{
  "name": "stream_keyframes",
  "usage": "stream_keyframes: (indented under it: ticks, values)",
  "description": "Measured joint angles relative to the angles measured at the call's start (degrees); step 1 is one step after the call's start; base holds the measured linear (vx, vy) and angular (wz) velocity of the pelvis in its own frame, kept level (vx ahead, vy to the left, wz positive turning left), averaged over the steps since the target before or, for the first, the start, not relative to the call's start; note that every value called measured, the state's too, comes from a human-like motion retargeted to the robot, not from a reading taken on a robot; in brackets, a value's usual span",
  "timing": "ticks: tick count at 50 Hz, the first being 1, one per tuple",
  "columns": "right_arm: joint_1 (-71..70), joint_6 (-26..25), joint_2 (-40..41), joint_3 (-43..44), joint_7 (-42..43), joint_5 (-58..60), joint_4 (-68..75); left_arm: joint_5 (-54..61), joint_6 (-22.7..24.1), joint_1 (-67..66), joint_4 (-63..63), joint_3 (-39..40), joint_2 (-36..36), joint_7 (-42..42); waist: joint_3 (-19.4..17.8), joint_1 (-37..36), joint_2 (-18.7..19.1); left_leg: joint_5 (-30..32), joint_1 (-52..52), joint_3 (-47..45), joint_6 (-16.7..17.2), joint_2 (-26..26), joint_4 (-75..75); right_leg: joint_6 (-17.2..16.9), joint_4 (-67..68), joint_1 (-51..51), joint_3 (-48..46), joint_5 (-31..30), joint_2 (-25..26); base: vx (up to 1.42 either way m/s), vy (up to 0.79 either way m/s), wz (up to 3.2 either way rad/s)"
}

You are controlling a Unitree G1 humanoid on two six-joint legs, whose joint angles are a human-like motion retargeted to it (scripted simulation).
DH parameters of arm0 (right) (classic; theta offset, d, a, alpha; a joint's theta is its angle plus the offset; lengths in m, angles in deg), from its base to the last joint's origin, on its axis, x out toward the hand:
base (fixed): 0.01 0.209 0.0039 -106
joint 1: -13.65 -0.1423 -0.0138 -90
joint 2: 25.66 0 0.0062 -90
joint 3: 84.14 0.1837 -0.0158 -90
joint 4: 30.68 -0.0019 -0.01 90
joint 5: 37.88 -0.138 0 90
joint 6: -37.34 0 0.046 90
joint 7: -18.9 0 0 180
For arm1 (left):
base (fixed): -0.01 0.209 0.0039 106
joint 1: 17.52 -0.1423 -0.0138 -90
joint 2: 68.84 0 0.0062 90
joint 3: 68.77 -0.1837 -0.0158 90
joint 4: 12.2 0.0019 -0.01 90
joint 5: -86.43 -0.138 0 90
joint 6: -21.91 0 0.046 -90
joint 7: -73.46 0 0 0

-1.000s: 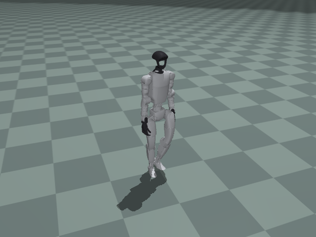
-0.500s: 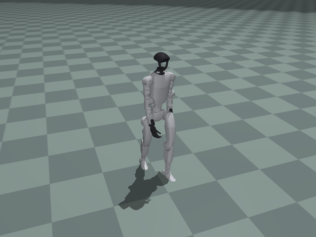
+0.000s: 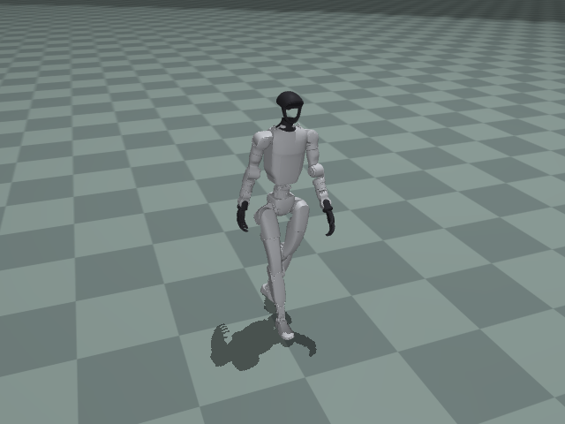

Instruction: Walk run

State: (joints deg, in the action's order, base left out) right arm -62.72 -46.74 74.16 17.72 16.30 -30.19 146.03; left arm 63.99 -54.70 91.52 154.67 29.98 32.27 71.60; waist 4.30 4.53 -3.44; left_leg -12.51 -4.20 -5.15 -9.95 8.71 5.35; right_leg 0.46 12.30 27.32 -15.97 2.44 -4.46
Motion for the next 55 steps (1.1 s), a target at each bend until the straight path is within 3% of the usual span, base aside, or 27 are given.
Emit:
stream_keyframes:
  ticks: [3,8,10,12,14,16,18,20,23,26,33,38,40,45,48,51,53,55]
  values:
    - [0.3,0.4,0.9,-0.3,-0.9,-0.8,-1.1,0.4,-1.4,0.4,-2.0,0.4,0.0,-3.9,-0.2,0.9,-0.7,-2.6,-3.5,1.0,-0.3,0.4,0.4,-2.9,-7.3,2.3,1.6,-3.4,0.8,0.62,-0.14,0.31]
    - [-0.4,0.8,1.8,-0.7,-0.8,-0.3,-1.8,0.9,-0.9,-2.4,-3.1,0.6,0.8,-5.8,1.6,1.4,-0.6,-2.3,-7.6,2.1,0.8,0.1,1.5,3.3,-0.8,3.7,-2.5,-1.4,-0.5,0.73,-0.15,0.17]
    - [-0.4,1.2,2.2,-1.2,-1.2,-1.2,-2.6,0.4,-1.1,-4.2,-2.2,0.2,0.7,-5.5,1.6,3.2,-1.3,1.3,-9.9,3.6,2.3,0.2,3.0,3.8,1.0,2.4,-4.2,-5.3,-2.3,0.95,-0.20,0.68]
    - [0.1,1.2,2.3,-1.8,-1.9,-2.3,-3.0,-1.6,-1.1,-7.3,-0.2,-0.6,0.8,-5.5,1.8,2.6,-2.6,9.2,-11.7,2.4,2.8,0.5,6.3,4.5,4.3,1.0,-0.4,-4.8,-3.1,0.96,-0.18,0.44]
    - [0.5,1.5,2.6,-2.0,-1.4,-2.6,-3.3,-4.2,-1.5,-10.4,2.3,-1.8,1.0,-4.9,2.4,1.0,-4.2,18.8,-10.6,-0.5,1.7,0.7,13.1,4.4,5.8,-1.1,3.0,-2.2,-3.8,1.05,-0.23,0.00]
    - [-0.1,2.2,2.4,-3.2,-0.1,-2.8,-3.8,-6.4,-2.4,-12.9,4.8,-1.7,0.8,-3.5,1.2,-1.8,-7.2,23.5,-7.5,-2.1,-0.6,3.7,23.4,4.1,4.5,-5.9,2.4,-0.4,-6.2,0.68,-0.17,-0.65]
    - [-1.9,1.9,2.6,-3.9,1.8,-2.6,-4.2,-7.5,-3.4,-14.7,6.8,-1.2,0.5,-1.6,0.2,-3.2,-9.8,21.6,-2.3,-4.1,-2.7,5.7,35.2,4.4,3.4,-9.9,0.5,1.3,-8.5,0.68,-0.20,-0.30]
    - [-4.8,0.5,3.8,-3.7,4.9,-2.8,-3.8,-7.7,-4.0,-17.2,7.8,-0.4,0.1,0.2,0.0,-3.8,-11.2,15.8,4.1,-8.6,-5.0,2.0,46.4,4.7,2.1,-13.2,1.3,3.0,-7.7,0.84,-0.28,0.03]
    - [-9.8,-0.4,4.9,-1.9,5.3,-5.0,-3.8,-7.3,-3.0,-20.7,8.3,0.1,0.4,1.2,-0.8,-4.0,-10.9,12.7,11.5,-12.3,-5.0,-1.6,49.9,4.9,-0.9,-17.9,-1.2,4.4,-7.1,0.53,-0.08,0.21]
    - [-14.2,0.2,5.2,-2.7,3.4,-8.8,-5.4,-8.5,-2.7,-23.6,9.1,0.0,0.2,1.7,-0.9,-4.4,-9.1,10.8,18.6,-12.8,-2.5,-3.1,44.7,5.9,-3.8,-21.5,-3.1,5.9,-4.1,0.56,-0.09,0.10]
    - [-22.3,1.3,5.1,-4.0,2.5,-11.0,-11.2,-9.9,-4.4,-27.0,12.8,2.0,-0.1,1.4,-3.2,-8.4,-3.1,14.4,25.4,-3.4,10.9,-3.8,11.3,7.1,-8.4,-31.0,-3.7,9.9,5.8,0.61,-0.09,-0.27]
    - [-26.1,1.7,4.5,-4.8,1.1,-11.8,-12.9,-9.8,-4.1,-26.8,13.7,2.1,0.1,1.5,-4.1,-10.4,-1.7,12.4,28.3,-1.1,13.0,-4.1,0.2,5.3,-8.8,-37.1,-1.9,12.4,7.2,0.72,-0.01,-0.40]
    - [-26.4,2.0,4.3,-5.0,0.6,-11.3,-13.0,-10.3,-3.4,-26.0,13.6,1.5,0.0,3.1,-3.9,-11.0,-1.4,11.7,29.2,-0.8,12.3,-3.9,0.8,4.0,-8.2,-38.6,-1.3,12.6,6.9,0.65,0.08,-0.31]
    - [-23.2,2.2,3.8,-5.1,-0.4,-10.3,-10.4,-10.9,-2.7,-23.6,12.9,0.1,-0.6,4.4,-2.1,-13.2,-0.5,17.6,27.5,-1.9,8.9,-4.4,5.7,-0.5,-4.1,-42.1,1.3,6.2,6.6,0.93,0.12,-0.36]
    - [-19.9,2.4,3.9,-4.9,-0.5,-8.0,-7.5,-9.1,-3.1,-20.8,12.3,-0.4,-0.6,2.0,-1.5,-13.3,-0.1,15.2,26.8,2.9,6.5,-3.9,10.3,-2.0,3.6,-40.9,2.5,-7.4,5.3,0.92,0.11,-0.30]
    - [-16.5,2.7,2.8,-5.6,0.5,-6.5,-4.5,-7.6,-2.9,-17.3,10.6,-2.6,-0.5,0.5,-1.5,-12.4,2.7,10.9,22.1,4.6,3.8,-5.3,10.4,-0.9,18.3,-36.6,-1.7,-18.3,3.6,0.72,0.09,0.14]
    - [-14.7,2.5,2.1,-5.9,1.2,-4.4,-3.1,-7.1,-2.5,-14.8,9.1,-3.6,-0.8,-0.5,-1.6,-12.5,4.1,8.5,19.1,3.8,2.6,-6.6,9.9,1.8,30.3,-31.1,-3.8,-18.6,1.1,0.73,0.09,-0.39]
    - [-13.0,2.5,2.0,-5.5,2.2,-1.6,-2.3,-6.8,-2.0,-11.9,7.6,-3.7,-1.2,-1.3,-1.3,-12.6,4.1,7.1,16.6,4.0,1.8,-6.5,8.3,2.1,40.1,-22.9,-1.6,-12.9,-0.2,0.62,0.03,-0.49]
